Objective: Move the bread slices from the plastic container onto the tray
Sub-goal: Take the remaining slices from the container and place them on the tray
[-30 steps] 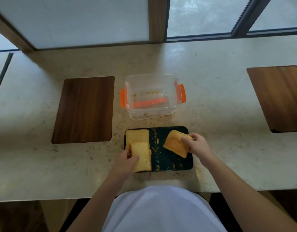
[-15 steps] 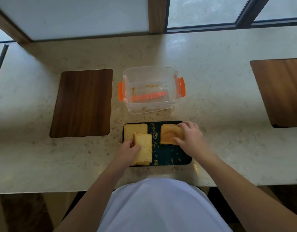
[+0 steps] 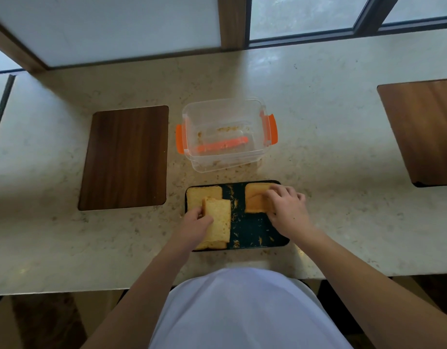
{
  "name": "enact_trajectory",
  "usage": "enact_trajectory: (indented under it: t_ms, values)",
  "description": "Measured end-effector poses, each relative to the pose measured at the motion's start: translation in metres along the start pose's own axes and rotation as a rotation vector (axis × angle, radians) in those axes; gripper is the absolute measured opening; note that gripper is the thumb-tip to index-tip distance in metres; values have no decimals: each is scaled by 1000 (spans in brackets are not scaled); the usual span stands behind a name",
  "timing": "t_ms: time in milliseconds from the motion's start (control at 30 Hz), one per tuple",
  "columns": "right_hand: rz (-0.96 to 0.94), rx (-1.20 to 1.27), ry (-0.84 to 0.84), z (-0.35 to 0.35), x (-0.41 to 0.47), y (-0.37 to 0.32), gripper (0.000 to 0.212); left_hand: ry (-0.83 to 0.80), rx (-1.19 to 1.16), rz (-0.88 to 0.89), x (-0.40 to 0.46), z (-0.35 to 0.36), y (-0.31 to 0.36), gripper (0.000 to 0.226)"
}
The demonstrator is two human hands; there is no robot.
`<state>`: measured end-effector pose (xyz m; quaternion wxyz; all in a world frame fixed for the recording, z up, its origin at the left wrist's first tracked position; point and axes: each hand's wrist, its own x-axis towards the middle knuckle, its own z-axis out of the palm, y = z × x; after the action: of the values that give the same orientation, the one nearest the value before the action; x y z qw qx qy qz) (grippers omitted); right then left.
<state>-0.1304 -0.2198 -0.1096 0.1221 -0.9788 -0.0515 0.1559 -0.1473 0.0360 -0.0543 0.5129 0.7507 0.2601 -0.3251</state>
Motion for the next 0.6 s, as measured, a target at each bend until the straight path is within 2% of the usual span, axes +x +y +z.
enact_trajectory:
  t_ms: [433,533,600]
  values:
    - [-8,24,-31,-11,11,1,49,7,-40,-8,-7,2,-5,15]
    - [46,213,42,-14,2,-9,42,-3,-32,-7,-8,4,-3,16]
    - [72,420,25,-16,-8,-17,41,-10,-12,8,-8,7,-2,19]
